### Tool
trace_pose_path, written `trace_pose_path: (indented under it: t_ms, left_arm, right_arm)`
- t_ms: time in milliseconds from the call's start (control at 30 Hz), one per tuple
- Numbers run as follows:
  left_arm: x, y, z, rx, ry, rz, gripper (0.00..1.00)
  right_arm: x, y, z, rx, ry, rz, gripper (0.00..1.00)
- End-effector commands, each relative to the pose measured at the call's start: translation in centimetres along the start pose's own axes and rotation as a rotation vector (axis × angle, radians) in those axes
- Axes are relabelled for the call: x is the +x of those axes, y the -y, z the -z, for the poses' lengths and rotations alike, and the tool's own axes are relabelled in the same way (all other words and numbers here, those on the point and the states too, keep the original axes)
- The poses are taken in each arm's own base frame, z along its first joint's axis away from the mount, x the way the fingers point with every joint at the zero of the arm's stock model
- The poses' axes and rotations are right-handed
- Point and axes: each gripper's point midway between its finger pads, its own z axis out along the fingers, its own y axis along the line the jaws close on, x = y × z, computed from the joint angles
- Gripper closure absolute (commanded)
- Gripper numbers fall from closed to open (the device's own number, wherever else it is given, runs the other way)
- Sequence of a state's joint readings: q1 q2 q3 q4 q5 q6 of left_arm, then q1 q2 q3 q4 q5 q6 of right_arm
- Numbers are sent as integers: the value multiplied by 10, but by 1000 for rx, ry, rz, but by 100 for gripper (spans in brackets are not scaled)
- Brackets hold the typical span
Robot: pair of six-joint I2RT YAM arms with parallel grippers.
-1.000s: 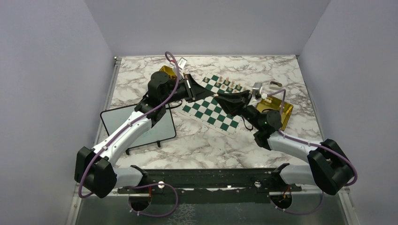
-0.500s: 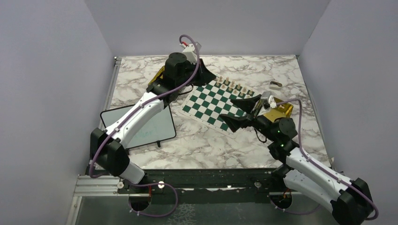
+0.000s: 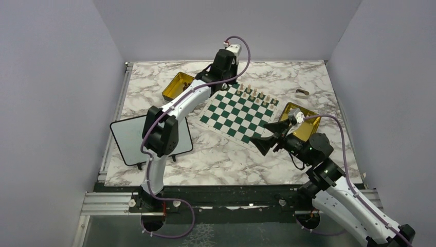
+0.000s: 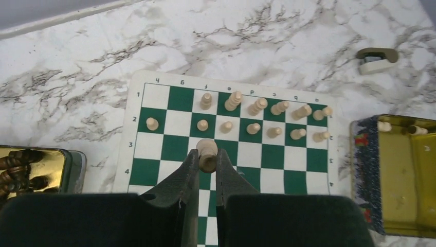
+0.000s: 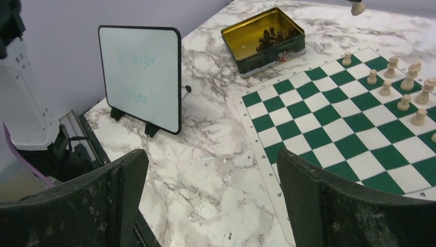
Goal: Set up the chess pieces on the board
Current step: Adjust the chess piece, then place the chess piece on the chessboard.
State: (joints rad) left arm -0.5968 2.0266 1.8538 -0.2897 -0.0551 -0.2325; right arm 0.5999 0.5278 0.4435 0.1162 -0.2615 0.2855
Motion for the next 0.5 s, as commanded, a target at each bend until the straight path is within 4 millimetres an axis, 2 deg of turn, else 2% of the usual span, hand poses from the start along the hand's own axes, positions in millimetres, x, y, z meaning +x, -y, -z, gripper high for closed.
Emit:
trace_pose_path:
  t_ms: [0, 233, 467]
  left_arm:
    - [-4, -16, -30, -79, -14, -86, 99]
    - [8, -39, -75, -136, -22, -117, 100]
    - [3, -62, -100, -162, 2, -143, 100]
  right_arm:
    - [4, 9, 13, 71, -60, 9, 0]
    - [2, 10, 21, 102, -78, 5, 0]
    - [3, 12, 22, 119, -91, -10, 0]
